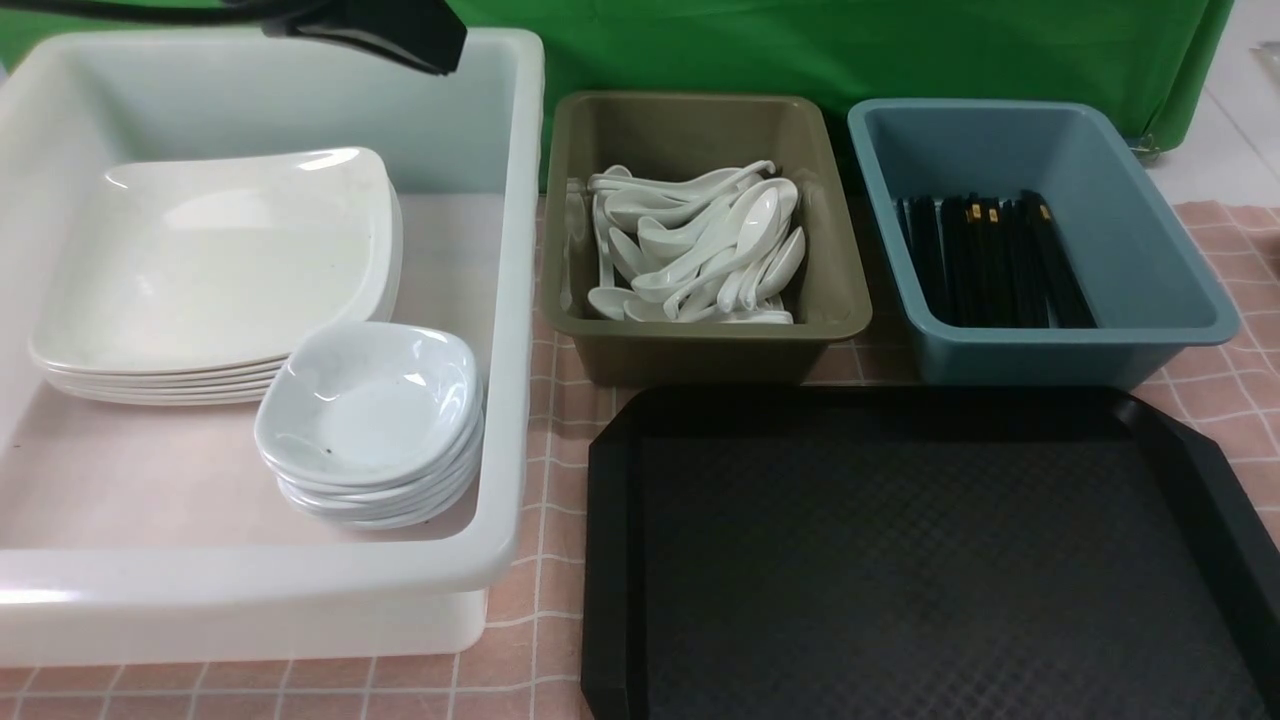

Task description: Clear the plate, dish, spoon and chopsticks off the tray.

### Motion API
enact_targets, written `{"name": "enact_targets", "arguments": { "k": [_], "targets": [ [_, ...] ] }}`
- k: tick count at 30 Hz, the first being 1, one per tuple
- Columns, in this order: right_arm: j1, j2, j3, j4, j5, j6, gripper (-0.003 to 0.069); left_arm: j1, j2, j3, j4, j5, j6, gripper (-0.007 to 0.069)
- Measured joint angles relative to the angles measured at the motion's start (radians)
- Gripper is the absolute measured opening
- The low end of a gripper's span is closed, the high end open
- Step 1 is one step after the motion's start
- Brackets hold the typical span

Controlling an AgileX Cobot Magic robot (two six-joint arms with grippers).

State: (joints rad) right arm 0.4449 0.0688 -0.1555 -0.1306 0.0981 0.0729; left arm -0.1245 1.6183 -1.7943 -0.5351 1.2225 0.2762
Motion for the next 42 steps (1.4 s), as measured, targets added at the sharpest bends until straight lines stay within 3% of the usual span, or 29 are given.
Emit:
{"name": "enact_targets", "arguments": {
  "k": [4,12,32,38,42],
  "targets": [
    [-0.197,-0.009,0.062,0.000,-0.001,0.000,0.0132,0.000,0.000,0.000,-0.001,0.000,-0.003,-0.0003],
    [-0.360,-0.044,0.153,0.000,0.019,0.000,0.0146,0.000,0.000,0.000,-0.001,0.000,-0.004,-0.0003],
    [-0.373,-0.053,0.146,0.001,0.067,0.000,0.0195,-0.025,-0.049,0.031,-0.001,-0.003,-0.023,-0.0003],
    [-0.373,-0.053,0.146,0.001,0.067,0.000,0.0206,-0.086,-0.187,0.204,0.000,-0.005,-0.009,-0.0003],
    [-0.373,-0.053,0.146,0.001,0.067,-0.001,0.0216,-0.137,-0.336,0.438,0.000,-0.003,0.055,-0.0003]
  ]
}}
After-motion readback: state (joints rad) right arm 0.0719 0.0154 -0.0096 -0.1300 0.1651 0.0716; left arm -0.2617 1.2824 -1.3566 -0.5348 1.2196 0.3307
